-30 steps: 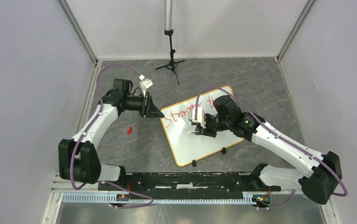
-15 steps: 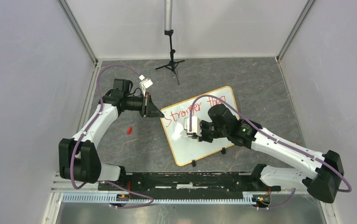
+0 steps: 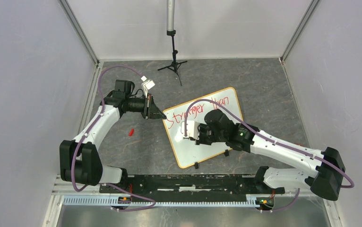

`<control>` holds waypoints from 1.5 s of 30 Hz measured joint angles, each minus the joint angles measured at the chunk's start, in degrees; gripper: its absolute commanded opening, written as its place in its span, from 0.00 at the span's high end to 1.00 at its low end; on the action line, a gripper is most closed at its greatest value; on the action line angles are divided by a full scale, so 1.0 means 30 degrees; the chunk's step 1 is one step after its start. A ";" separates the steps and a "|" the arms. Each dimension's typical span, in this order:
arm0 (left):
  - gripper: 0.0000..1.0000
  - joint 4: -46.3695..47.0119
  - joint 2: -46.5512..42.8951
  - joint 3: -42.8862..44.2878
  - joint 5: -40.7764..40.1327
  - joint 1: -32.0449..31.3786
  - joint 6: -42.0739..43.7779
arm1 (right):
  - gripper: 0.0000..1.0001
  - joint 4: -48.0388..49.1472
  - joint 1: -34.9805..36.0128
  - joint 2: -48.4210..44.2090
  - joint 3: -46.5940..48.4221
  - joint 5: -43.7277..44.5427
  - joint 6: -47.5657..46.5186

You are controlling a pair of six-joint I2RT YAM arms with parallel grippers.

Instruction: Write a sentence on the whiteboard

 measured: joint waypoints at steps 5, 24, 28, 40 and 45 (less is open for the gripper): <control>0.97 0.0000 0.0000 0.0000 0.0000 0.0000 -0.0007 | 1.00 0.0000 0.0226 0.0109 0.0000 0.0962 0.0022; 0.98 0.0015 0.0015 0.0000 -0.0087 0.0000 -0.0007 | 1.00 -0.0466 0.1246 0.0058 -0.1610 0.0568 -0.0648; 0.98 0.0015 0.0051 0.0007 -0.0073 0.0000 -0.0007 | 1.00 -0.0882 0.1566 0.0058 -0.2004 0.0262 -0.0874; 0.97 0.0007 0.0066 0.0029 -0.0058 0.0000 -0.0007 | 1.00 -0.1020 0.1625 0.0066 -0.1719 0.0627 -0.0918; 0.98 0.0007 0.0066 0.0044 -0.0058 0.0000 -0.0007 | 1.00 -0.0918 0.1617 0.0066 -0.1173 0.1515 -0.0911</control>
